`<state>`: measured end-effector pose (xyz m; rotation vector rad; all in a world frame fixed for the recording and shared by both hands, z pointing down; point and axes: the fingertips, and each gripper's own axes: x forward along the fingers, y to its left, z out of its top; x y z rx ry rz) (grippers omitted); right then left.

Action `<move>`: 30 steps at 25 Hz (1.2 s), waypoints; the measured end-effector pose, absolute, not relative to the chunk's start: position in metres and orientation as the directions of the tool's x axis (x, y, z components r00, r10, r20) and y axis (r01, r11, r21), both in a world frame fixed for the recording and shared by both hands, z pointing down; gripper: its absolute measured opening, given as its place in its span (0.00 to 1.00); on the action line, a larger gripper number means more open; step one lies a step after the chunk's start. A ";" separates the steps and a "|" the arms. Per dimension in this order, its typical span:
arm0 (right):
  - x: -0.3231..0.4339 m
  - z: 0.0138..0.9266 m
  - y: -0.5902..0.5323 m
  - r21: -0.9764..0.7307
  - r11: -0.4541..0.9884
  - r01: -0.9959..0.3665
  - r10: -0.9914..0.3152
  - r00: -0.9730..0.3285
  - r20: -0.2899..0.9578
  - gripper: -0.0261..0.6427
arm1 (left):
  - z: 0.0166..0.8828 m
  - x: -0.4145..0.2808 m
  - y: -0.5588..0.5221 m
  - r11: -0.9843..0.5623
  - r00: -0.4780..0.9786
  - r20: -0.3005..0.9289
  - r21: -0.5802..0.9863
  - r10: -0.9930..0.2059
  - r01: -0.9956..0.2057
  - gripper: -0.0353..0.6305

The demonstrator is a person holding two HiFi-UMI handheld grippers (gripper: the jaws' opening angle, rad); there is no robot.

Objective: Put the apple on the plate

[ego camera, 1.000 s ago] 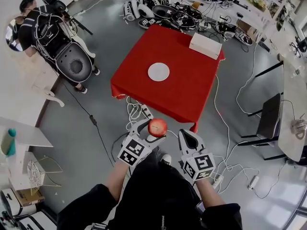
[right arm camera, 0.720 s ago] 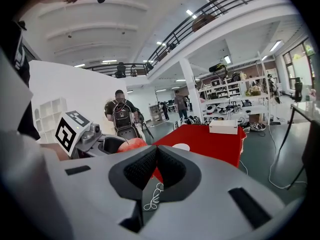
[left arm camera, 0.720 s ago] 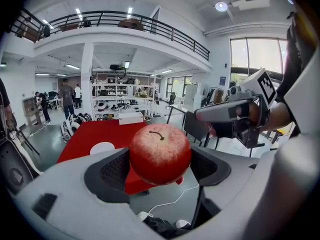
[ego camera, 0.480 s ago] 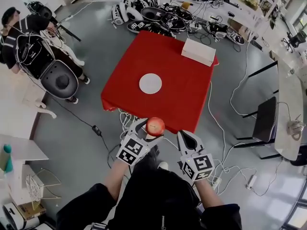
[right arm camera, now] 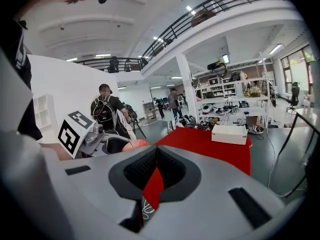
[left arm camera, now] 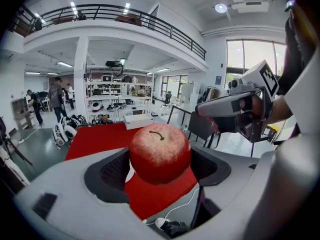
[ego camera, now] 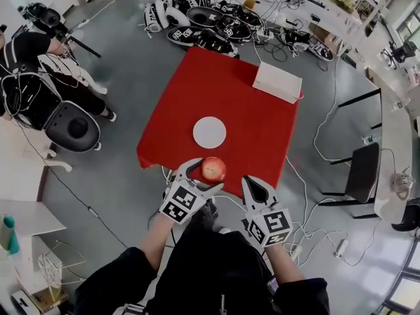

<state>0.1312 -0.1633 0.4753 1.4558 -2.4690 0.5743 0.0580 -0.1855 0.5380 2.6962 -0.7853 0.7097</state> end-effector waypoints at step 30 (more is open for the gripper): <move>0.108 0.494 -0.275 -0.240 0.434 -0.868 -0.753 -0.496 0.431 0.06 | 0.563 0.031 -0.316 -0.785 0.698 0.531 0.094 -0.480 -0.612 0.63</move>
